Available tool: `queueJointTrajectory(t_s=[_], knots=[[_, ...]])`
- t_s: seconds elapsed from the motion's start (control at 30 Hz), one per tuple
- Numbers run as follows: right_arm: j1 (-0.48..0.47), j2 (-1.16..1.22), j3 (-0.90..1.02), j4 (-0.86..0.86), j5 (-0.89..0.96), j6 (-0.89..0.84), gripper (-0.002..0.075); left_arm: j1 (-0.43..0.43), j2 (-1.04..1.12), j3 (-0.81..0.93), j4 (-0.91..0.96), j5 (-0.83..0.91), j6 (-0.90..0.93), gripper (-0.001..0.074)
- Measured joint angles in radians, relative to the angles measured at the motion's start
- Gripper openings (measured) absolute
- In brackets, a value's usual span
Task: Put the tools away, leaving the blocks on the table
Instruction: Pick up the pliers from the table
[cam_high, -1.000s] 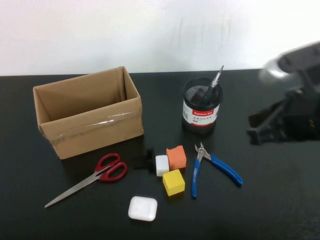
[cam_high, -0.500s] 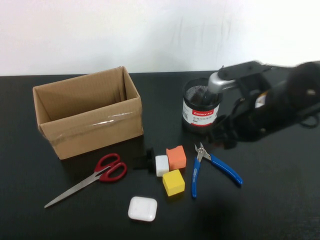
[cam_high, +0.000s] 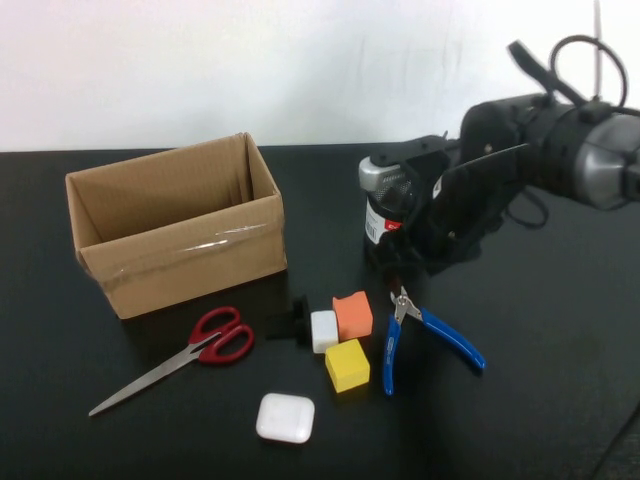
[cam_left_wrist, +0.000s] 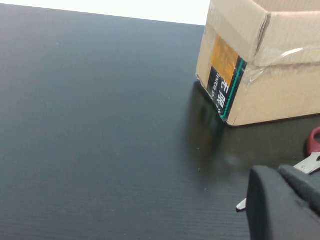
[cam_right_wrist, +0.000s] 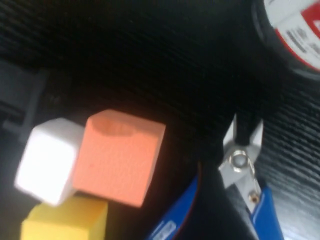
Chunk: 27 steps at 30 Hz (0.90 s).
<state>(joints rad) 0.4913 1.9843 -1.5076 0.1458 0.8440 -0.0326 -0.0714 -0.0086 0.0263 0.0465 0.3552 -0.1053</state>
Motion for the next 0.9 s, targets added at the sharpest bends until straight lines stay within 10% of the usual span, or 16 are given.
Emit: queueJointTrajectory(t_s=[0.9], knots=[[0.0,0.126,-0.026,-0.014,-0.059,-0.012,0.0372,0.0,0.0,0.0,0.0,0.0,0.0,-0.0004]])
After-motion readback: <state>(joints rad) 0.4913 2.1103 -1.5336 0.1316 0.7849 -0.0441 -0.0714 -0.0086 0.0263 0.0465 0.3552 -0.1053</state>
